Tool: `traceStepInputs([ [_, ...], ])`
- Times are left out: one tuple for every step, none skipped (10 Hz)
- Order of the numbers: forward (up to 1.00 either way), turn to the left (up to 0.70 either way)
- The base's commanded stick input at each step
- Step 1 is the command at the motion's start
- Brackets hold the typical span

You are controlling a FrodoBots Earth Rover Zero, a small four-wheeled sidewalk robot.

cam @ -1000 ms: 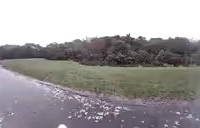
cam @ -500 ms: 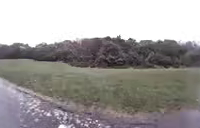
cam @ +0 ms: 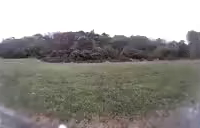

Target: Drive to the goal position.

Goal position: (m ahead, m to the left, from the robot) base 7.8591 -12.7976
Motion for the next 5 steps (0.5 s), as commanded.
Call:
traceStepInputs([
  [-1.00, 0.27],
  [-1.00, 0.27],
  [-1.00, 0.27],
  [-1.00, 0.27],
  [-1.00, 0.27],
])
